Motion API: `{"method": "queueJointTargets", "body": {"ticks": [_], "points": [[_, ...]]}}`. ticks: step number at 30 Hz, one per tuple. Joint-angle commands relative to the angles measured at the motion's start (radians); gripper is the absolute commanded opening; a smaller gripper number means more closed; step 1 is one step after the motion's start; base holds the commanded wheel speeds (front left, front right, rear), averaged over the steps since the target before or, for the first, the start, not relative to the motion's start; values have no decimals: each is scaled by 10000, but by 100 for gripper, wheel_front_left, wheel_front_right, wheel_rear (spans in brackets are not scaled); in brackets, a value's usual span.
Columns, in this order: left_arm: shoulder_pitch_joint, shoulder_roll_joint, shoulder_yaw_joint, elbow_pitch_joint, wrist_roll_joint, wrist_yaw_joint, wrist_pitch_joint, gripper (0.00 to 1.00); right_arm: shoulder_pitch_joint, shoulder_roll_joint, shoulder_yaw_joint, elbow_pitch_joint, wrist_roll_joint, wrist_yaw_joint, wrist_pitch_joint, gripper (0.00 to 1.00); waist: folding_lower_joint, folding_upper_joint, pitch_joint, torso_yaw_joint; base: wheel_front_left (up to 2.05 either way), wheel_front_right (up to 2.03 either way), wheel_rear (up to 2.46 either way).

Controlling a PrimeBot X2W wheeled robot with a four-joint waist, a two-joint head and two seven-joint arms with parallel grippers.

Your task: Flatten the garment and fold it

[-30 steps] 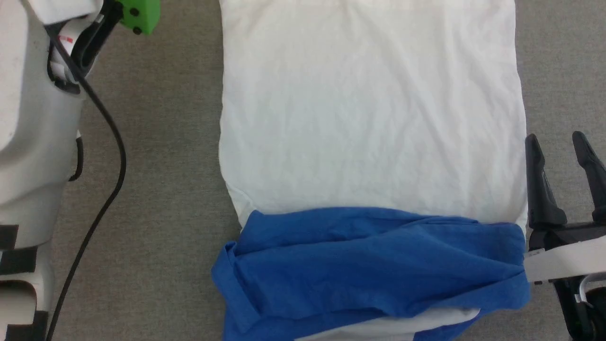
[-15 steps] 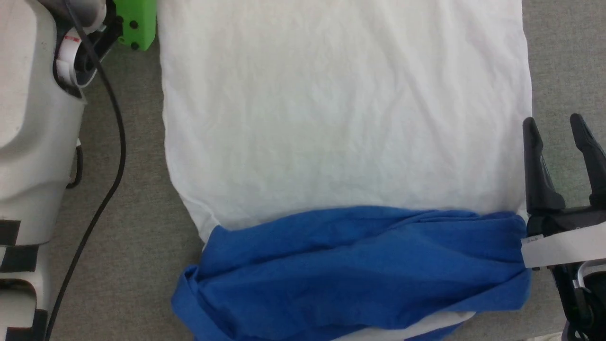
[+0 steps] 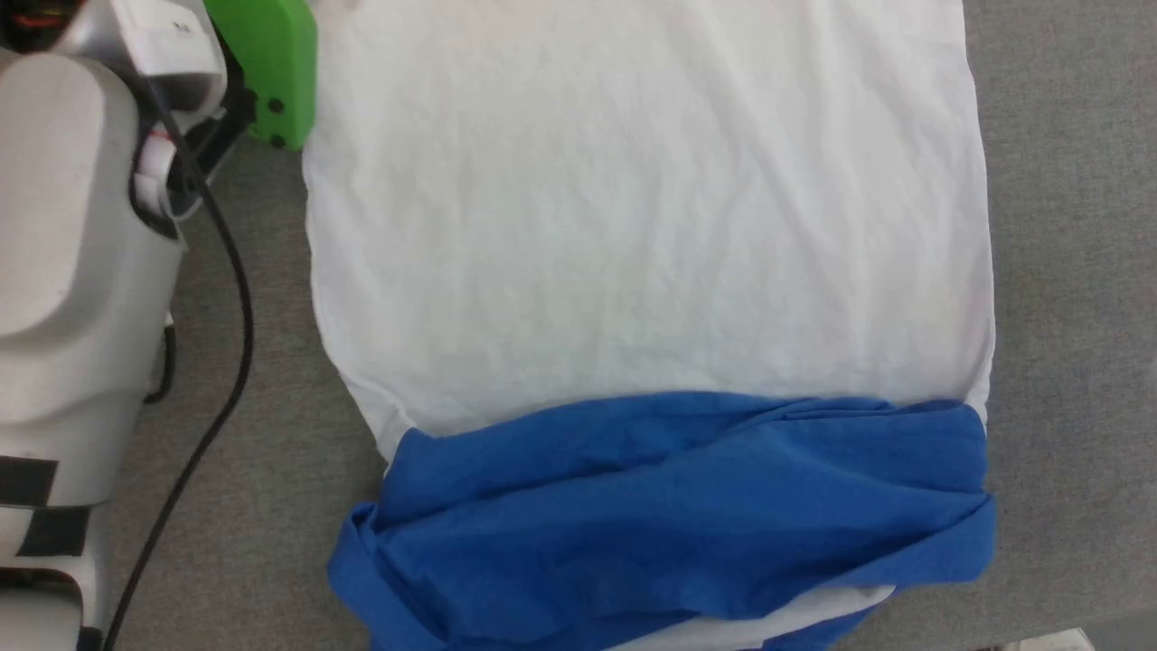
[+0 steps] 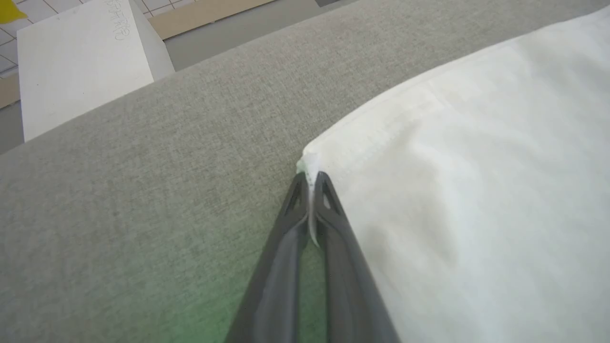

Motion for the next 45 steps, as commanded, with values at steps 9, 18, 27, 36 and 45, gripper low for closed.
{"method": "queueJointTargets", "body": {"ticks": [9, 18, 27, 36, 45], "points": [[101, -489, -310, 237, -95, -56, -411, 0, -4748, -1896, 162, 1565, 1672, -15, 3277, 100, -1, -1, -422, 641, 0, 0, 0], [-377, -1175, -703, 508, -21, -113, -833, 0, -7241, -1553, 537, 5013, 951, -15, 5805, 100, -1, -1, 25, 1455, 0, 0, 0], [-929, -1616, -964, 773, -13, -175, -1034, 0, -7222, -1388, 738, 6327, 188, -15, 6717, 100, -1, -1, 653, 1983, 0, 0, 0], [-1142, -1620, -858, 1123, -118, -135, -1328, 0, -7213, -1252, 329, 6508, 6, -15, 7269, 0, -1, -1, 854, 2022, 0, 0, 0], [-1671, -1531, -300, 1304, 168, 216, -3276, 0, -7595, -1279, -21, 6430, -35, -15, 5407, 0, -1, -1, 487, 1946, 0, 0, 0]]}}
